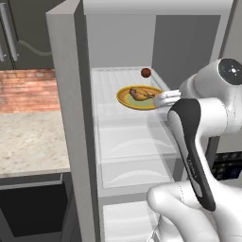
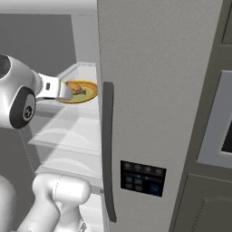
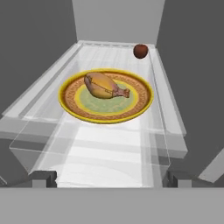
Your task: Retrieve the chicken drumstick from the fridge and place it on the saucepan with marinade on the stove.
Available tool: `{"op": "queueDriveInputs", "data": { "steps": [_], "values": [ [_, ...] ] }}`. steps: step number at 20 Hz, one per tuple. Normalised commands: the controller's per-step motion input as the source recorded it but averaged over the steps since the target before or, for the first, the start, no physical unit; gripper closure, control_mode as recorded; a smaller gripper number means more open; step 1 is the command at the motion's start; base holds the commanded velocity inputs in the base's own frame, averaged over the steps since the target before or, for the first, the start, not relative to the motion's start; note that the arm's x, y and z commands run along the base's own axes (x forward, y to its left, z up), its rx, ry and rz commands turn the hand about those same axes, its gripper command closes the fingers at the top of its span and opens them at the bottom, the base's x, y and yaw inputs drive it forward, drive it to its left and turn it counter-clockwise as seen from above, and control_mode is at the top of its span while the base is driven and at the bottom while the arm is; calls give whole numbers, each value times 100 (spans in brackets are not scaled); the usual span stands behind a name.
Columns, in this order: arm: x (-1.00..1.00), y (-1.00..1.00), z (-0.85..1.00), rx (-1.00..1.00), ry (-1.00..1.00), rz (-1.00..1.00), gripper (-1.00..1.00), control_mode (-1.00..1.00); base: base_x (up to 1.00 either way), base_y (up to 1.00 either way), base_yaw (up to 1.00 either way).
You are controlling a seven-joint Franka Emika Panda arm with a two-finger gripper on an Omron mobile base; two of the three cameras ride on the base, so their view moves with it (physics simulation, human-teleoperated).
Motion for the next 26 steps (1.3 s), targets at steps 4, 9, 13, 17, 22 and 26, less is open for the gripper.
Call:
{"op": "queueDriveInputs", "data": {
  "steps": [4, 9, 13, 17, 22, 26],
  "values": [
    [44, 0, 1, 0, 2, 0, -100, -100, 0, 0, 0],
    [42, 0, 0, 0, 0, 0, -100, -100, 0, 0, 0],
    [42, 1, 0, 0, 0, 0, -100, -100, 0, 0, 0],
    [32, 11, 0, 0, 0, 6, -100, -100, 0, 0, 0],
    [36, 19, -6, 0, 0, 9, -100, -100, 0, 0, 0],
    [24, 15, -8, 0, 0, 9, -100, -100, 0, 0, 0]
  ]
}}
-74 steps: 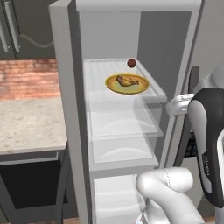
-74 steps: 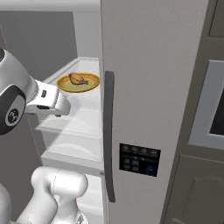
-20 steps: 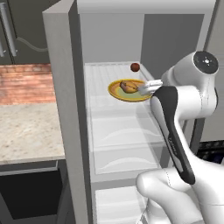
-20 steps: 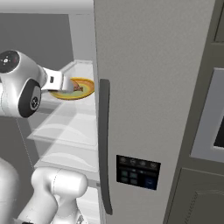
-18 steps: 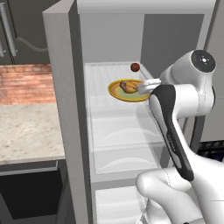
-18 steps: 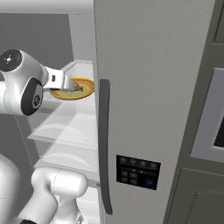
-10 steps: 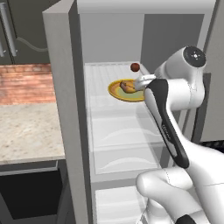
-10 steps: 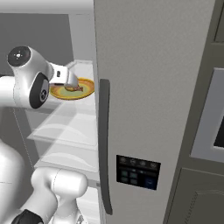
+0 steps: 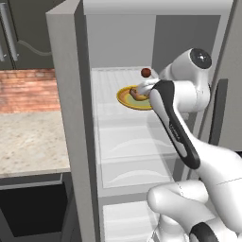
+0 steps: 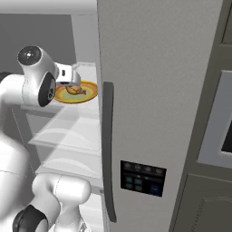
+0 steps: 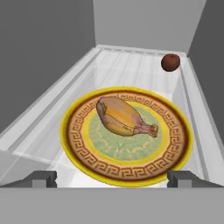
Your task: Retrieve the chicken drumstick from the fridge and place it on the saucepan with marinade on the stove.
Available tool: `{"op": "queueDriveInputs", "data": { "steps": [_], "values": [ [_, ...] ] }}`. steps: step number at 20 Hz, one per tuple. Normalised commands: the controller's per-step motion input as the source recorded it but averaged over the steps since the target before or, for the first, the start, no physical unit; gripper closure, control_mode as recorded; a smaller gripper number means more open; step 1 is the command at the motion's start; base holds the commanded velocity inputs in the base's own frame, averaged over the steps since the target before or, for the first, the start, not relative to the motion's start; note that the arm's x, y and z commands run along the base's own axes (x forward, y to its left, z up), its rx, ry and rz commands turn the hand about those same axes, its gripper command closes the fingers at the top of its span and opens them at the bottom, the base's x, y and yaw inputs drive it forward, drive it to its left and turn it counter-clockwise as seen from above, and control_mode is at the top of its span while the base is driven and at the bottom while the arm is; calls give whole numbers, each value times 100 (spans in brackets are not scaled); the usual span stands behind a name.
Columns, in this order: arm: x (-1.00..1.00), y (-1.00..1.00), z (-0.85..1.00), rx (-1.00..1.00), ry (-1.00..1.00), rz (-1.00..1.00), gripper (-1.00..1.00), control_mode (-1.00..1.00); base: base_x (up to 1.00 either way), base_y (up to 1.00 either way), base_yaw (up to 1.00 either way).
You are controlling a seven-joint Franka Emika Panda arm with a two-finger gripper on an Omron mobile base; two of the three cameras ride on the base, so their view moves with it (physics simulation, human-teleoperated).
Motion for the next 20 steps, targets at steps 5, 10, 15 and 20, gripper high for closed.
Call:
{"op": "queueDriveInputs", "data": {
  "steps": [5, 10, 15, 20],
  "values": [
    [19, 8, -7, 0, 0, 7, -100, -100, 0, 0, 0],
    [22, 3, -10, 0, 3, 7, -100, -100, 0, 0, 0],
    [27, 2, -10, 0, 2, 5, -100, -100, 0, 0, 0],
    [28, 2, -14, 0, 3, 5, -100, -100, 0, 0, 0]
  ]
}}
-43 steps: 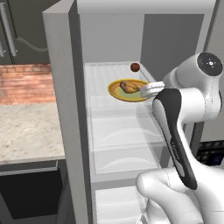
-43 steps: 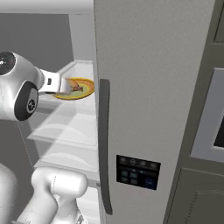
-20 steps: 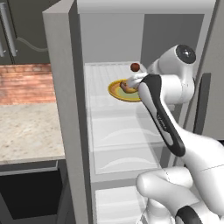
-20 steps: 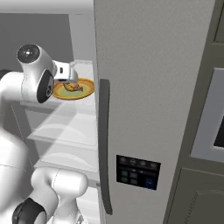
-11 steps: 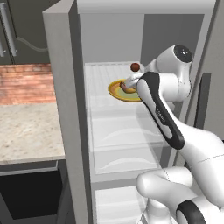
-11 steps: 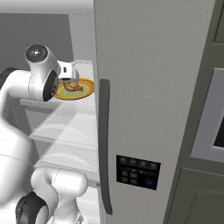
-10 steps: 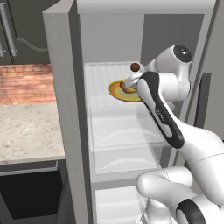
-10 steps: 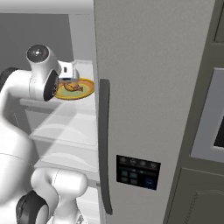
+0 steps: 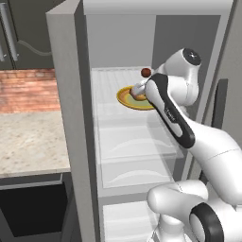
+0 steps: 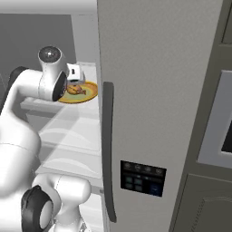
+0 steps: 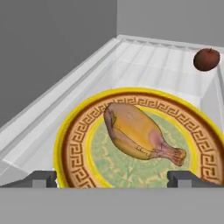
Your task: Retrieve the chicken drumstick from the fridge and place it on the saucepan with marinade on the stove.
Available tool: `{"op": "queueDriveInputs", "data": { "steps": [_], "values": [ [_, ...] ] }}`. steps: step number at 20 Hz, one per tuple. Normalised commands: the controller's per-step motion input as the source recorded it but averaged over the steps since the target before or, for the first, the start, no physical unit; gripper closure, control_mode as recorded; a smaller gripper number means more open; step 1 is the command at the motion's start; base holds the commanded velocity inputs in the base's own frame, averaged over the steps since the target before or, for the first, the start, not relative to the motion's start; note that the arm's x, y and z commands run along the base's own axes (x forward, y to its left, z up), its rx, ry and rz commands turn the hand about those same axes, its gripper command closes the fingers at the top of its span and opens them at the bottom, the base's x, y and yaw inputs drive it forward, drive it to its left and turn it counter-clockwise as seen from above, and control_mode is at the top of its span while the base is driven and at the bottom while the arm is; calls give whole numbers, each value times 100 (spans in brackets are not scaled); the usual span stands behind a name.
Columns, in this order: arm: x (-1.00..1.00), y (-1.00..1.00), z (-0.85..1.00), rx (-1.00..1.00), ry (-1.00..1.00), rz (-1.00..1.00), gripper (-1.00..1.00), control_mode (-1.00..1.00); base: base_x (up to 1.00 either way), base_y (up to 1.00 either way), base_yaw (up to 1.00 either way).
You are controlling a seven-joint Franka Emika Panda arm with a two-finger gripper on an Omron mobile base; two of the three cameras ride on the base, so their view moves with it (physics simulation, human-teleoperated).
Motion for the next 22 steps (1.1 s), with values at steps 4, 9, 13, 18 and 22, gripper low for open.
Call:
{"op": "queueDriveInputs", "data": {
  "steps": [4, 9, 13, 18, 22],
  "values": [
    [25, 8, -14, 0, 5, 4, -100, -100, 0, 0, 0],
    [31, 3, -15, 0, 4, 4, -100, -100, 0, 0, 0],
    [23, 0, -10, 0, 3, 8, -100, -100, 0, 0, 0],
    [30, 0, -11, 0, 2, 6, -100, -100, 0, 0, 0],
    [29, 0, -5, 0, 0, 3, -100, -100, 0, 0, 0]
  ]
}}
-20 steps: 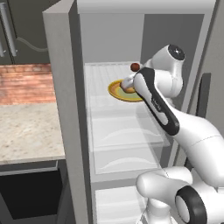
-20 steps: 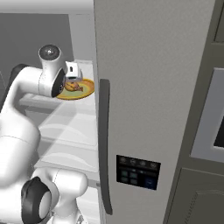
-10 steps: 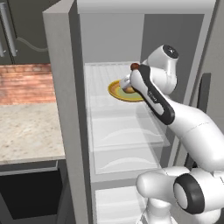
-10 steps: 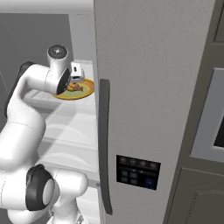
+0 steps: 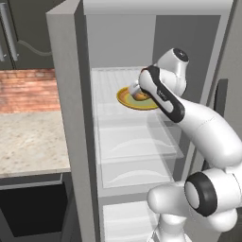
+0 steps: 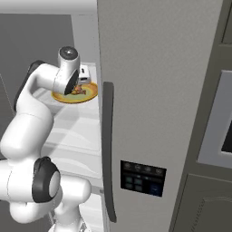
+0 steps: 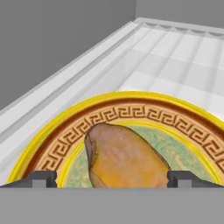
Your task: Retrieve the chicken drumstick from the fridge and place it on the saucepan with marinade on the stove.
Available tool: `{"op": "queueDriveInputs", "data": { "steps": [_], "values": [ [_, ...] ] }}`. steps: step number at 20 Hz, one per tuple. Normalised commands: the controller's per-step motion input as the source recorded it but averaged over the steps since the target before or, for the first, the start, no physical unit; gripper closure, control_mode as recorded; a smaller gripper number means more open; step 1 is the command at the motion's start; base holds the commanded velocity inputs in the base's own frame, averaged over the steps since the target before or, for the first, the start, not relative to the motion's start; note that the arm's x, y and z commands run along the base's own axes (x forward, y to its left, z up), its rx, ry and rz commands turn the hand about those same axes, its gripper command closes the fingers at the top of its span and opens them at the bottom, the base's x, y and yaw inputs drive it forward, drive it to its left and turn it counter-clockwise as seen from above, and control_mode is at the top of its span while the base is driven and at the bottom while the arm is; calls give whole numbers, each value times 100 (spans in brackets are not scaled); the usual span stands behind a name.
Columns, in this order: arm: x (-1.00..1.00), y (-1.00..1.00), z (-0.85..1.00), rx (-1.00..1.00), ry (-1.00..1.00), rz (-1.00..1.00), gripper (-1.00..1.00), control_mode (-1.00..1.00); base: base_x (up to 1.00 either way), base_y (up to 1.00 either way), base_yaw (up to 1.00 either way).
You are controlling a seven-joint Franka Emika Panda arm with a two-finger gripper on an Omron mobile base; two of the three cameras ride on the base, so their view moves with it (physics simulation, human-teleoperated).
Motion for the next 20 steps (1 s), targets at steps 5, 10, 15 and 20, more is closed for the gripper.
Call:
{"op": "queueDriveInputs", "data": {
  "steps": [5, 10, 15, 20],
  "values": [
    [17, 0, 0, 0, 0, 0, -100, -100, 0, 0, 0],
    [15, 0, -6, 0, 1, 0, -100, -100, 0, 0, 0],
    [5, 0, -11, 0, 4, 0, -100, -100, 0, 0, 0],
    [0, 0, -12, 0, 3, 0, -100, -100, 0, 0, 0]
  ]
}}
